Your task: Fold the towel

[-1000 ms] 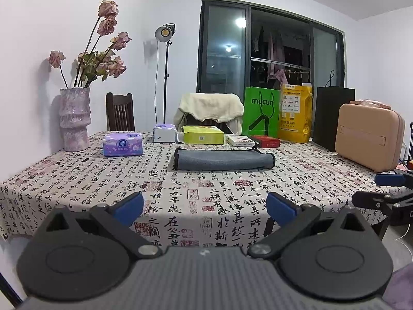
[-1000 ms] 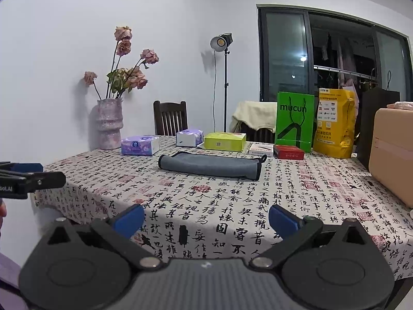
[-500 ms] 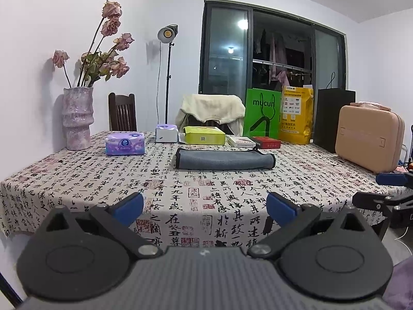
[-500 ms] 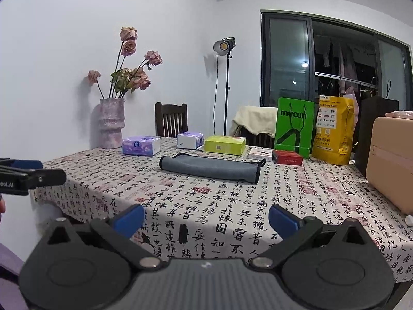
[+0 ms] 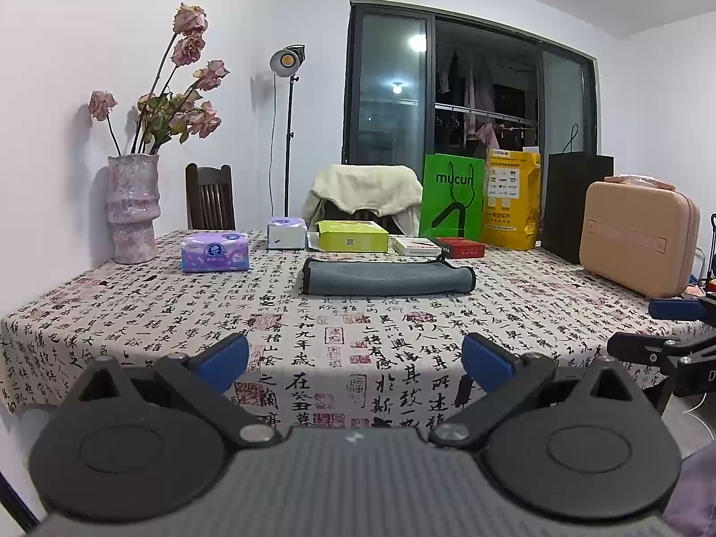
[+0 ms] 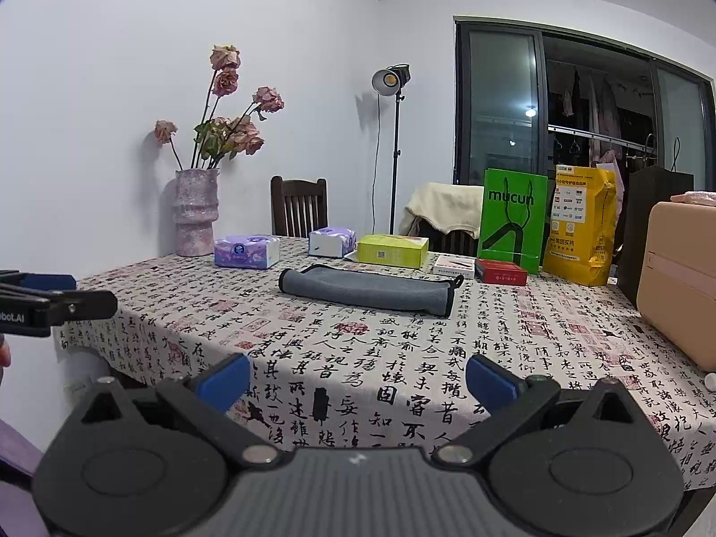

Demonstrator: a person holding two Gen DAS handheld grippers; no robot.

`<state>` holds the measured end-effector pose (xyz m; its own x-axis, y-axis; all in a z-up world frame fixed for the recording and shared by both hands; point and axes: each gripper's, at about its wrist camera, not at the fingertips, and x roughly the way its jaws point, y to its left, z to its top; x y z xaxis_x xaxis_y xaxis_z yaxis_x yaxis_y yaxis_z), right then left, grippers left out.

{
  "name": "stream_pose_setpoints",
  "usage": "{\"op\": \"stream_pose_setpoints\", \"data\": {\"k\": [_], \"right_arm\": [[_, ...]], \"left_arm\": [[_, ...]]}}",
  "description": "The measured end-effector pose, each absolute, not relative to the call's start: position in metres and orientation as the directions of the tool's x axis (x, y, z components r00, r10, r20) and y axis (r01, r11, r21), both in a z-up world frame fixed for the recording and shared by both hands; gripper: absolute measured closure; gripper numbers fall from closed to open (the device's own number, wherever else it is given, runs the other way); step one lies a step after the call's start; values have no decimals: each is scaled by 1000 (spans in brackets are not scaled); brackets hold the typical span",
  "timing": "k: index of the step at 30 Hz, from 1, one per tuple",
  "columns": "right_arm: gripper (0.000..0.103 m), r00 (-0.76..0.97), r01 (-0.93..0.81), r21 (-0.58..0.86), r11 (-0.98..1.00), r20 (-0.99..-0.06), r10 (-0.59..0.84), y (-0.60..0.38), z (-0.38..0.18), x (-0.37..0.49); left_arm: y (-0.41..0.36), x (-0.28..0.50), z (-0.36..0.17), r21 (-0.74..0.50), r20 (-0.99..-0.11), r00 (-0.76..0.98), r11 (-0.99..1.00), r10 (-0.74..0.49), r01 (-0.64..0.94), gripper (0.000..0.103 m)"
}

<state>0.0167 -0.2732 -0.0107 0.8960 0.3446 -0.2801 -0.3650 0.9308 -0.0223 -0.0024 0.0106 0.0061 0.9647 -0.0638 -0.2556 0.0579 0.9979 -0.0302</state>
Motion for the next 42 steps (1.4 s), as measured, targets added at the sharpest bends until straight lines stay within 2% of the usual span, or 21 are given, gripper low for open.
{"op": "stream_pose_setpoints", "data": {"k": [42], "right_arm": [[0,889,-375,-15,927,-288,355,-270,-13,17]], "left_arm": [[9,-1,6,-20,-259,963,997,-80,78,0]]}}
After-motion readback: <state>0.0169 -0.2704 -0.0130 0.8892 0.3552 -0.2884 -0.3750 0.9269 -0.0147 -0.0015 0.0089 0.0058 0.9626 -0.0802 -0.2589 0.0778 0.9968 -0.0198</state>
